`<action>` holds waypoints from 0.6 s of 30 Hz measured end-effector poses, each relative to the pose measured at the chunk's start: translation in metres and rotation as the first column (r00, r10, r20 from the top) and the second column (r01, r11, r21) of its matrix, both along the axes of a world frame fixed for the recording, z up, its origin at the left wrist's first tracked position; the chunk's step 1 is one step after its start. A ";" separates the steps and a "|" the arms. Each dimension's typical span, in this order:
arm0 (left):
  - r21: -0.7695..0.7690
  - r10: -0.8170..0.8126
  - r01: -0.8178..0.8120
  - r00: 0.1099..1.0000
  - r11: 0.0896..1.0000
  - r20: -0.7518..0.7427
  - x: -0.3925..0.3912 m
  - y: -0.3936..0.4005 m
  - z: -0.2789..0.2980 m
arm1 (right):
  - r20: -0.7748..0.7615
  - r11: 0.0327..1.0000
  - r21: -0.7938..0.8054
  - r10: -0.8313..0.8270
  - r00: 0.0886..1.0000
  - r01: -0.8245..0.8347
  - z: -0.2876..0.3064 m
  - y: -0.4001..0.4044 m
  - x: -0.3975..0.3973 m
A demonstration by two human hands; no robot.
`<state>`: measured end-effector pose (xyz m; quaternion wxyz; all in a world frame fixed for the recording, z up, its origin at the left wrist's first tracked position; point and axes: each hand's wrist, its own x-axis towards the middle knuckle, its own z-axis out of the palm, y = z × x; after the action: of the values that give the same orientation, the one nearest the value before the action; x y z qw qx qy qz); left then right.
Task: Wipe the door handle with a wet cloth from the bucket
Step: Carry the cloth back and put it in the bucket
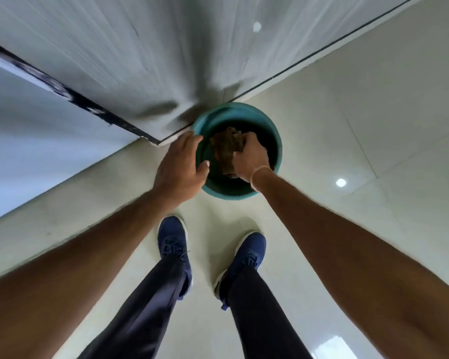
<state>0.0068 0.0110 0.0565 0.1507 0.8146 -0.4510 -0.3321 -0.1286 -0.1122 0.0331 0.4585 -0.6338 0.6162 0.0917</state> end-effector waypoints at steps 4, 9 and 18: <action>-0.077 0.007 -0.005 1.000 0.997 0.026 0.006 -0.011 -0.059 | -0.084 0.997 0.067 0.046 0.995 -0.041 -0.092 -0.019 0.015; -0.120 0.001 0.003 0.999 0.993 0.034 0.003 -0.006 -0.094 | -0.154 0.967 0.120 0.241 0.958 -0.224 -0.174 -0.030 0.023; -0.184 -0.026 0.034 0.999 0.982 0.045 -0.001 0.002 -0.120 | -0.318 0.805 0.019 0.568 0.759 -0.594 -0.219 -0.021 0.023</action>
<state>0.0056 0.0135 -0.0632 0.2108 0.7972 -0.4951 -0.2737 -0.1059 -0.1330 -0.1856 0.2787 -0.7894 0.4564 0.3015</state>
